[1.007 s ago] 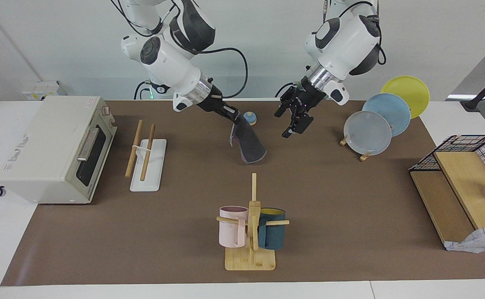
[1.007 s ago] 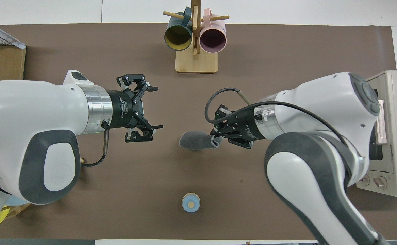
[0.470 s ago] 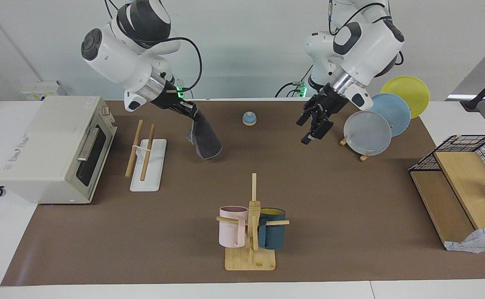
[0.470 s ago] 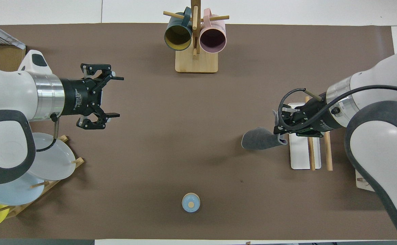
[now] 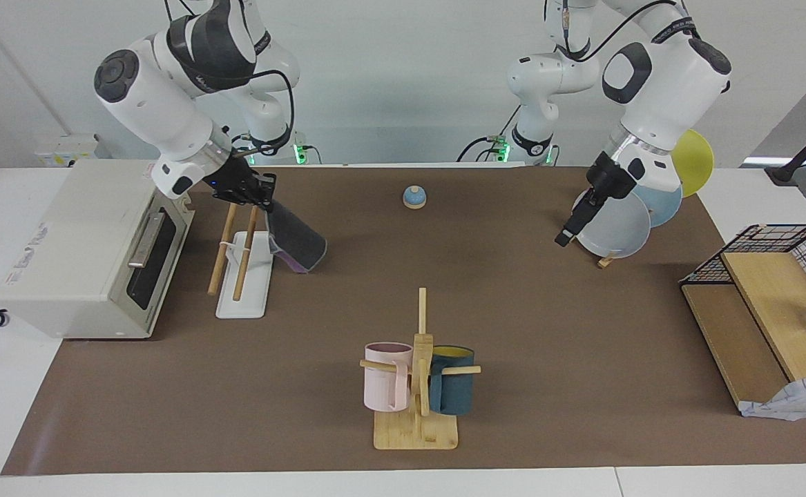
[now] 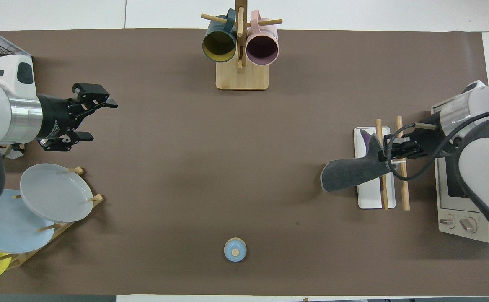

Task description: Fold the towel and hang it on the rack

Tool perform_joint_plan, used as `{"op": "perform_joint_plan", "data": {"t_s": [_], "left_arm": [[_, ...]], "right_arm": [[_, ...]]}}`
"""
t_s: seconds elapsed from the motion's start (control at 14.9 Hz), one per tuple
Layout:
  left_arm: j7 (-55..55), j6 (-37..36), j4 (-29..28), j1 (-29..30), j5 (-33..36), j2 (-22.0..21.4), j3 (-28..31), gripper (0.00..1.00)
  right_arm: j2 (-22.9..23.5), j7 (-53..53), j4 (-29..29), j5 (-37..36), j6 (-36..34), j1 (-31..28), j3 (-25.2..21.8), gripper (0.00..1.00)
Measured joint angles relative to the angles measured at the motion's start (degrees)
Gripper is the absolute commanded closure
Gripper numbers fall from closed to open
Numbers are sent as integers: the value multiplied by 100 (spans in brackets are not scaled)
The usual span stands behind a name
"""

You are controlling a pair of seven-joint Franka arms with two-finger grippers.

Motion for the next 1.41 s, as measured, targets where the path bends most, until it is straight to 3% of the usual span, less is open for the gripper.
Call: {"op": "perform_joint_plan", "data": {"t_s": [0.6,0.87,1.28,1.34,1.41], "left_arm": [[2850,-1891,1457,194,1639,491,27,0],[3468,-2473,1530,157,1671,545,122,0],[3499,-2464,1442,-330,1672,465,507,0],[3500,-2463,1430,-342,1672,404,523,0],[3503,-2463,1420,-344,1672,337,535,0]], "right_arm": [[-20,-1916,-51,-838,207,-461,4,100],[-92,-2308,-144,-952,202,-890,-3,100],[-238,-2415,-515,-1189,408,-909,24,100],[-273,-2517,-615,-1226,522,-933,22,96],[-303,-2597,-695,-1265,609,-965,21,79]]}}
